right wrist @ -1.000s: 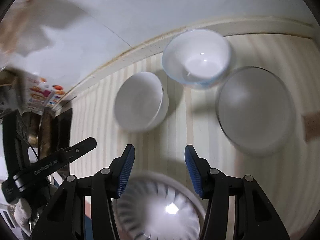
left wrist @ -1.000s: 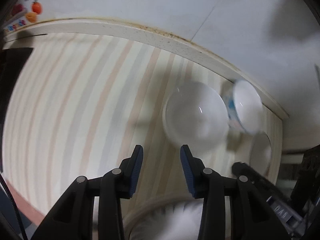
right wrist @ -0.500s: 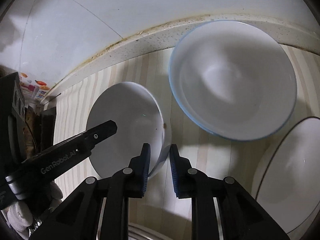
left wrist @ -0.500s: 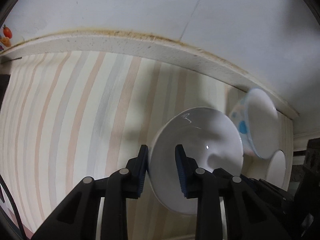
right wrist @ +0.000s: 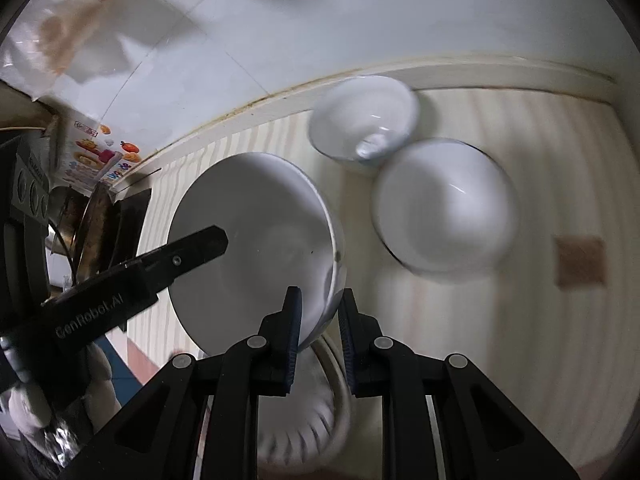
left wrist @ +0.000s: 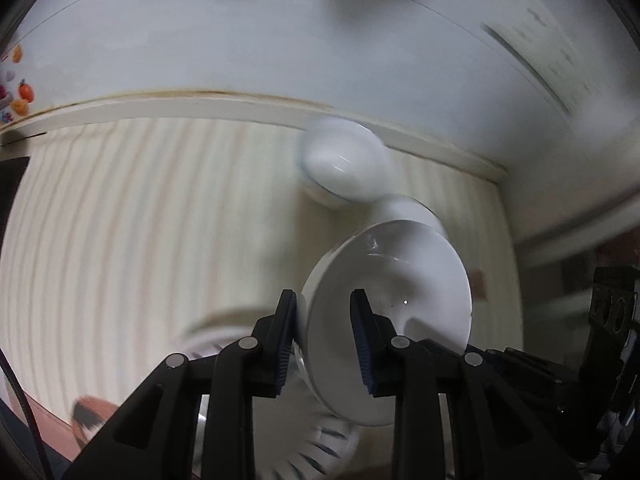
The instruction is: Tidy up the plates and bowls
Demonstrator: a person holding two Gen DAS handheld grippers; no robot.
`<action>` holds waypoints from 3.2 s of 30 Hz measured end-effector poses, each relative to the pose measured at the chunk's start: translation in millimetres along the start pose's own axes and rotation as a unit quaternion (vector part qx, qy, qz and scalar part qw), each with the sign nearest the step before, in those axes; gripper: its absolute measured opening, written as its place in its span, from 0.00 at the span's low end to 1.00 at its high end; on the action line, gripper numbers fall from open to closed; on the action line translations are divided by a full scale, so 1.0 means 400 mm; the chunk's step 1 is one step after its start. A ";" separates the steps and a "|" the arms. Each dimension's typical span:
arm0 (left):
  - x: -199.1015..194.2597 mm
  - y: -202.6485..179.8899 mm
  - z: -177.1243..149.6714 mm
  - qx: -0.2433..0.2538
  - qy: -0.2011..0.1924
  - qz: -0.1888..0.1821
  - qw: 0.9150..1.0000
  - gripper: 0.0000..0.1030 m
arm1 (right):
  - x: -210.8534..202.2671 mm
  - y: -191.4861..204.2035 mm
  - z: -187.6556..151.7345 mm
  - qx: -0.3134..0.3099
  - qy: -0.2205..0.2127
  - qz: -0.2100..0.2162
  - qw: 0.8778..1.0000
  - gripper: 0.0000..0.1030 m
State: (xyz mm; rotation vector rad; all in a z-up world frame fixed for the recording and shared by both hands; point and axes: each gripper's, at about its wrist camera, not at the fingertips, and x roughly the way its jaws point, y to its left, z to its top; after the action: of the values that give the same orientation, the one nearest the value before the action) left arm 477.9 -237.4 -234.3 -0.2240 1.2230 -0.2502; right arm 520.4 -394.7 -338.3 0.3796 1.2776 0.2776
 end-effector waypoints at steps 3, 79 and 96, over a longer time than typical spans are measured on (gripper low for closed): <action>0.023 -0.070 -0.046 0.017 0.018 -0.019 1.000 0.24 | -0.053 -0.062 -0.078 0.021 0.004 -0.015 1.000 0.20; 0.057 -0.247 -0.014 0.084 0.063 -0.042 0.994 0.22 | -0.182 -0.282 -0.061 0.102 -0.020 -0.032 0.994 0.19; 0.200 -0.321 -0.177 0.192 0.141 0.038 0.971 0.22 | -0.089 -0.357 -0.238 0.149 0.030 -0.059 0.987 0.18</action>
State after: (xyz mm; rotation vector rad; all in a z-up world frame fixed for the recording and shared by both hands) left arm 427.6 -386.6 -290.2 0.2006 1.4331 -0.4573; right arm 418.1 -527.0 -390.7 0.5506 1.3992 -0.0041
